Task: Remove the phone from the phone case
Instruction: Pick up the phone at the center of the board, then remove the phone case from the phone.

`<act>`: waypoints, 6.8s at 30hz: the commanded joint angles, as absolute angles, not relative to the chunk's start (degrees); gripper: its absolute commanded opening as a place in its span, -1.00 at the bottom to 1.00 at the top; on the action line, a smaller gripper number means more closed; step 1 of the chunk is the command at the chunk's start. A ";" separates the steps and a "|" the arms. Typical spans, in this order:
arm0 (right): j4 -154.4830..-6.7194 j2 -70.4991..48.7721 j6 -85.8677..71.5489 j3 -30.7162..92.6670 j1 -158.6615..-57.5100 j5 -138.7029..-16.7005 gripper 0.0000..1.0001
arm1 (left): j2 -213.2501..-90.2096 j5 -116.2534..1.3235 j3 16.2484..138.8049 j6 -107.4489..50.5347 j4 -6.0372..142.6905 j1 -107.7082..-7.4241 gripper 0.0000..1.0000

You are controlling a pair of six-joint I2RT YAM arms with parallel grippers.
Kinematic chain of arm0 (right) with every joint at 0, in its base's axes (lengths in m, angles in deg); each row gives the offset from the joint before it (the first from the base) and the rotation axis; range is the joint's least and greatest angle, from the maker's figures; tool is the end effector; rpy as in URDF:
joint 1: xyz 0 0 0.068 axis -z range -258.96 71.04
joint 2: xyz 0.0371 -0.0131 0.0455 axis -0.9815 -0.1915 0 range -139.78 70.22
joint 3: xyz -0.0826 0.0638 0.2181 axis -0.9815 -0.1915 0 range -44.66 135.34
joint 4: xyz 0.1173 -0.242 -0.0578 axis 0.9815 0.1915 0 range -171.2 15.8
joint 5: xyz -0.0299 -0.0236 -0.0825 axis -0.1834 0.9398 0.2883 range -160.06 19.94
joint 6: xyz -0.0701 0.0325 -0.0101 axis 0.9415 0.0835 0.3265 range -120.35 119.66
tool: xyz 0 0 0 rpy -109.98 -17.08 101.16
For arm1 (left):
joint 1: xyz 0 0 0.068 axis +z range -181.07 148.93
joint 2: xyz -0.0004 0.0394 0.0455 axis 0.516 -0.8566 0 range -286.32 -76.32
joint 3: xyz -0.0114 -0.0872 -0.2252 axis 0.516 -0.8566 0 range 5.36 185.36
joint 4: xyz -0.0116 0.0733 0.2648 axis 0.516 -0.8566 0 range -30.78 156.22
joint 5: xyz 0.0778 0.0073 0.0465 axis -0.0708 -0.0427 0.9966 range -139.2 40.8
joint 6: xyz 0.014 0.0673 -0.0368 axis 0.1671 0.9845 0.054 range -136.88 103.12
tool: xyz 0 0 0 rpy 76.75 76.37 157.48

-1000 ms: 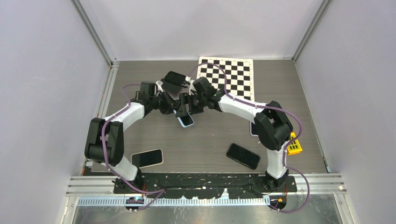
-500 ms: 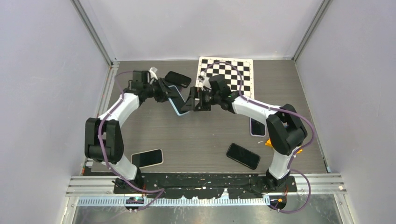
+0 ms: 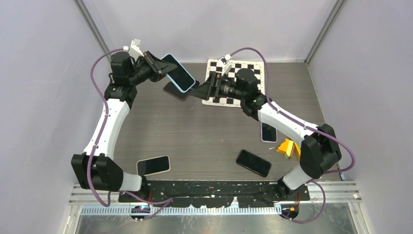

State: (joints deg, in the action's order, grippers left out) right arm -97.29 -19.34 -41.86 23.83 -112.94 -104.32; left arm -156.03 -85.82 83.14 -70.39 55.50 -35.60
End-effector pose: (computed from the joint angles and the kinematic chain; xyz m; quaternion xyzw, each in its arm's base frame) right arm 0.3194 0.2604 0.2968 -0.1523 0.7160 0.5670 0.3777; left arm 0.3599 -0.0684 0.3648 -0.1286 0.7559 -0.5022 0.3998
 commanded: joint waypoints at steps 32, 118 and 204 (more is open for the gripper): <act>-120.89 -22.87 -57.14 25.29 -117.45 -105.99 -0.44 | -145.65 -83.13 72.69 -93.18 80.21 -36.54 -1.00; -163.80 -39.31 -94.44 42.32 -117.16 -142.22 -0.99 | -159.12 -114.32 75.14 -115.72 90.32 -32.04 -1.00; -106.61 -25.37 -53.21 34.54 -116.95 -110.09 -0.53 | -151.47 -101.79 78.00 -104.99 79.20 -28.32 -1.00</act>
